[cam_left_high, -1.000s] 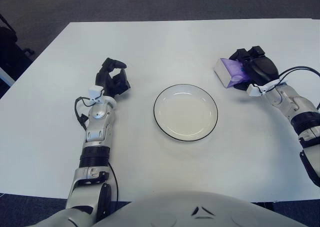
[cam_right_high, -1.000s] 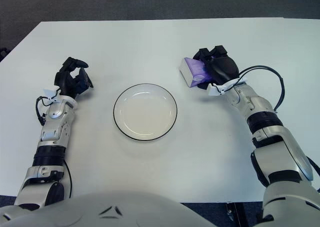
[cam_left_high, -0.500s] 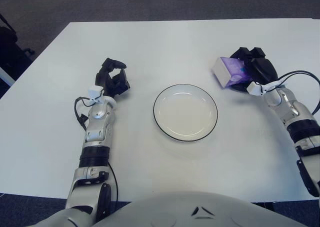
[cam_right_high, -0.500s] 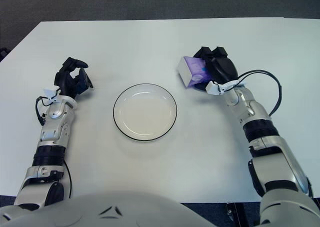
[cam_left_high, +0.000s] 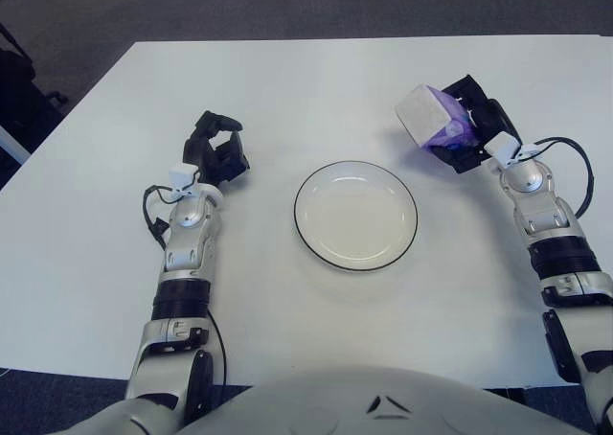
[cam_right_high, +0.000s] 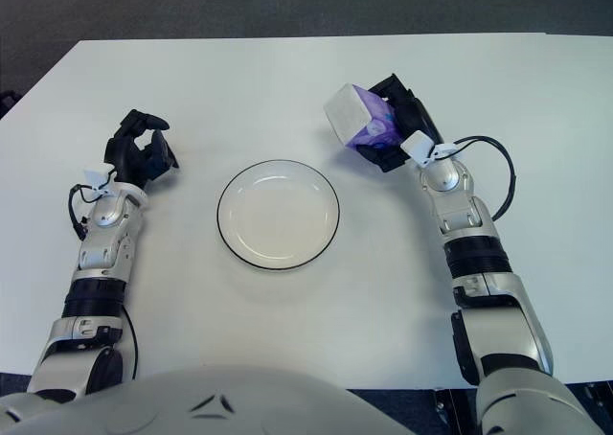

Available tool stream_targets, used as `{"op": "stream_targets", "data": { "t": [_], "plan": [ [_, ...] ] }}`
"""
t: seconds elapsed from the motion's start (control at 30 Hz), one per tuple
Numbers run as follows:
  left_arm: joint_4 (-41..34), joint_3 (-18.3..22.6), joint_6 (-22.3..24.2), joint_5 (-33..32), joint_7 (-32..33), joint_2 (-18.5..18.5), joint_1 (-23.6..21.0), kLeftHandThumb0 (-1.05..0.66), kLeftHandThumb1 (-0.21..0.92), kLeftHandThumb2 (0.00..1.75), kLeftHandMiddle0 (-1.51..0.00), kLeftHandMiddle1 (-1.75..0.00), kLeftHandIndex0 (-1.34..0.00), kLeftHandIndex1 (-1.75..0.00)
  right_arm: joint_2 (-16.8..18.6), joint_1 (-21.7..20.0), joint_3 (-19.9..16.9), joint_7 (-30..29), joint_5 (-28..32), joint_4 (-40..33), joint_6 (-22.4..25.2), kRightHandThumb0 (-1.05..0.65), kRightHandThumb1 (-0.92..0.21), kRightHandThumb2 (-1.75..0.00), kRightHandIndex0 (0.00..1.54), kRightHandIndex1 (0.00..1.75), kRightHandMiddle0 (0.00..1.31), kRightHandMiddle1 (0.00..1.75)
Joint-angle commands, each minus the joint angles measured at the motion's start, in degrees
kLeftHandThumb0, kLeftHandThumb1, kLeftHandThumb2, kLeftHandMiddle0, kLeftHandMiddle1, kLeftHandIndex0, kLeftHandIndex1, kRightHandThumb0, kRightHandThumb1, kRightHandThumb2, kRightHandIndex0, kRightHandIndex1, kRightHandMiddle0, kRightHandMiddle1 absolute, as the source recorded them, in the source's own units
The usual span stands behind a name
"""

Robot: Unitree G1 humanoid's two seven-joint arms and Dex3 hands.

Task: Put the tissue paper into the plate.

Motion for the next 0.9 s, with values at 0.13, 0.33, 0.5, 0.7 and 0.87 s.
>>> {"op": "stream_targets", "data": {
  "t": [0.13, 0.33, 0.5, 0.7, 0.87],
  "plan": [
    [4.27, -0.31, -0.33, 0.06, -0.04, -2.65, 5.85, -0.41, 0.57, 1.0, -1.06, -1.75, -0.42, -1.75, 1.76, -0.31, -2.61, 1.18, 1.01, -10.09, 4.72, 0.0, -0.11, -1.53, 0.81, 1.65, 0.53, 1.75],
    [4.54, -0.18, -0.29, -0.25, -0.3, -2.69, 5.7, -0.41, 0.58, 0.99, -1.06, -1.75, -0.42, -1.75, 3.38, -0.14, -2.24, 1.49, -0.3, -16.56, 7.51, 0.0, -0.11, -1.52, 0.82, 1.62, 0.53, 1.75],
    [4.75, -0.2, -0.28, -0.32, -0.47, -2.68, 5.57, -0.41, 0.58, 0.99, -1.05, -1.75, -0.41, -1.75, 4.44, -0.6, -1.5, 2.05, -1.57, -19.33, 8.52, 0.0, -0.1, -1.53, 0.83, 1.62, 0.54, 1.75],
    [4.9, -0.48, -0.45, 0.14, -0.2, -2.71, 5.48, -0.41, 0.58, 0.99, -1.04, -1.75, -0.42, -1.75, 5.38, -1.66, 1.32, 1.41, -6.45, -22.08, 5.47, 0.0, -0.09, -1.55, 0.82, 1.65, 0.55, 1.75],
    [5.05, -0.61, -0.75, 0.34, -0.1, -2.83, 5.48, -0.41, 0.57, 1.0, -1.04, -1.75, -0.42, -1.75, 5.43, -1.46, 2.12, 2.64, -7.55, -22.86, 3.02, 0.0, -0.09, -1.57, 0.81, 1.68, 0.55, 1.75]
  ]
}}
